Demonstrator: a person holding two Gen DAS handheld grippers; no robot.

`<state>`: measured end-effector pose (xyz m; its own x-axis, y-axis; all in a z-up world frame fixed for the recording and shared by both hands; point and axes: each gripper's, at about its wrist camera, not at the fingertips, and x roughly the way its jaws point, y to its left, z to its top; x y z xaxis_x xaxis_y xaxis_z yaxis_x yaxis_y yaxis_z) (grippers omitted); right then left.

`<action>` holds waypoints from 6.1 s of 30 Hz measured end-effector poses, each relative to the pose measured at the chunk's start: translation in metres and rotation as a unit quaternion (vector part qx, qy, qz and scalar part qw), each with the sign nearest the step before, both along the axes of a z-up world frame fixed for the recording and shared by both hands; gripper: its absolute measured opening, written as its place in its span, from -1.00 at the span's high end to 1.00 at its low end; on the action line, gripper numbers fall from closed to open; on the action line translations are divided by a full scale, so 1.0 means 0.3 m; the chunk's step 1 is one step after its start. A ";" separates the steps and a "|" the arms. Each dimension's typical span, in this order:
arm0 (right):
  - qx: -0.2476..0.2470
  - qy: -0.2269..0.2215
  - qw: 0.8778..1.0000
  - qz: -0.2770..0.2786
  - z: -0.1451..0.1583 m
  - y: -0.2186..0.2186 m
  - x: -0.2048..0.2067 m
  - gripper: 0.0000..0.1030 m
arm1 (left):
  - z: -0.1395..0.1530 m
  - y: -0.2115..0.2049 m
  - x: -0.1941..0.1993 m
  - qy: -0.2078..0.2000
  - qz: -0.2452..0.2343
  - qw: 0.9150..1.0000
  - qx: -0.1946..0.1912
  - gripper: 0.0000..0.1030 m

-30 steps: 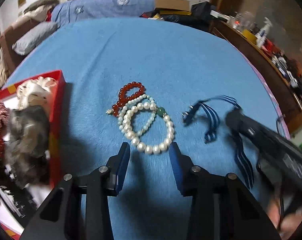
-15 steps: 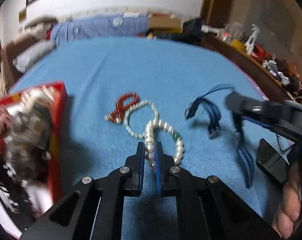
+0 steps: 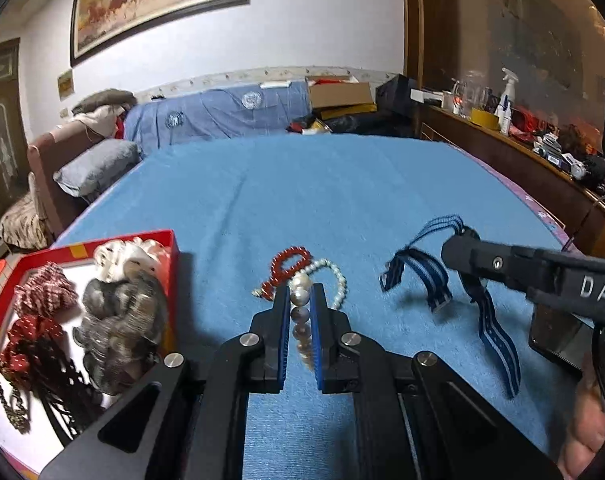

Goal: Organize jewelry
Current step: 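Grasp the white pearl bracelet with the left gripper, then lift the watch and pearl bracelet off the blanket with both grippers, then carry the watch and pearl bracelet over the red box with both grippers, then lower the watch and pearl bracelet into the box and open both grippers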

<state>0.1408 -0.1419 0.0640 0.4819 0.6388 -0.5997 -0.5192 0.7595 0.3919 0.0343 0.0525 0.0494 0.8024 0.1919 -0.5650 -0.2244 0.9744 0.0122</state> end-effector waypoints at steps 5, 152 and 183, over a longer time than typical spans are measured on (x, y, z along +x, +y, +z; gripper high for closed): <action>-0.004 0.002 1.000 0.008 -0.012 0.018 -0.001 0.13 | 0.009 -0.012 -0.011 -0.007 -0.001 1.000 0.011 0.83; -0.013 -0.019 0.978 0.206 -0.099 0.772 -0.411 0.12 | -0.018 0.583 -0.523 0.010 0.166 0.984 -0.068 0.82; 0.014 0.011 0.975 0.221 -0.108 0.733 -0.388 0.11 | -0.009 0.573 -0.546 0.005 0.173 0.983 -0.061 0.82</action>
